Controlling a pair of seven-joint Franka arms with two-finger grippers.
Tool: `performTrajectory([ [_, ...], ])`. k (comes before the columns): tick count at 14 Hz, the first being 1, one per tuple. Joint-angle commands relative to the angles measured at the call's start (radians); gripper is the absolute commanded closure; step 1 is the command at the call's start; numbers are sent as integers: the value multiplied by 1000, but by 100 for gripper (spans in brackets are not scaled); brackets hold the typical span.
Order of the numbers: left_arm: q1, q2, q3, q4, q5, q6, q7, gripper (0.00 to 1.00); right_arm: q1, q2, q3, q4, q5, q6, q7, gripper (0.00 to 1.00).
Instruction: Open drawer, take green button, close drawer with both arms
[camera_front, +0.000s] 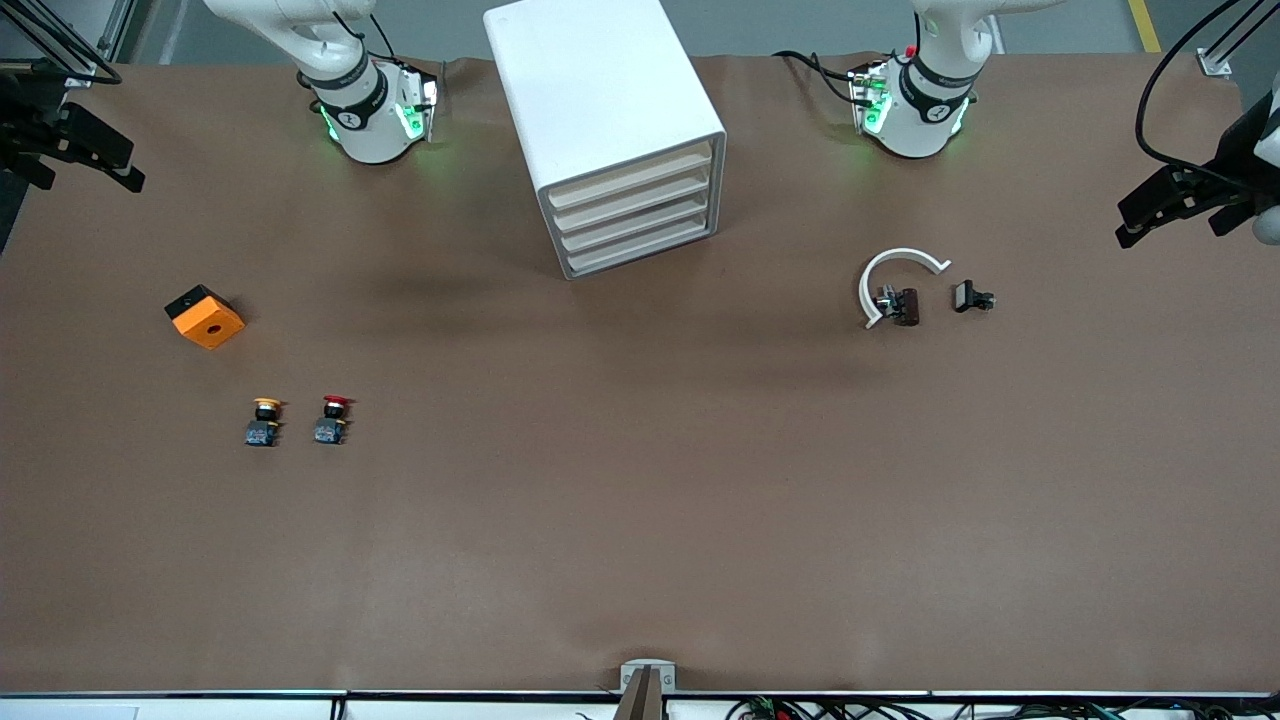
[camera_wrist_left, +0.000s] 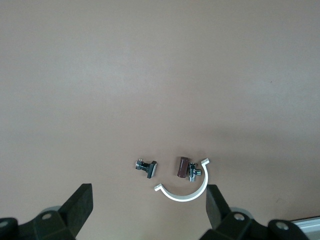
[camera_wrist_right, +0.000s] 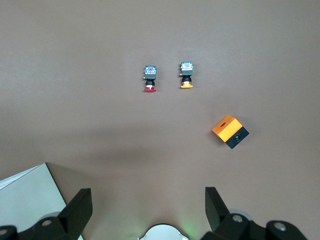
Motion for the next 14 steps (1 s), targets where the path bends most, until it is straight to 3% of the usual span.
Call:
performTrajectory([
  [1, 0, 14, 0, 27, 17, -15, 11, 0, -9, -13, 7, 9, 13, -17, 25, 0],
  [4, 0, 42, 0, 51, 17, -17, 11, 0, -6, -13, 7, 15, 31, -17, 38, 0],
  [8, -13, 189, -7, 157, 13, -38, -9, 0, -5, -13, 10, 26, 51, -16, 35, 0],
  [14, -136, 391, -43, 151, 2, 20, -507, 0, -6, -13, 9, 25, 47, -14, 33, 0],
])
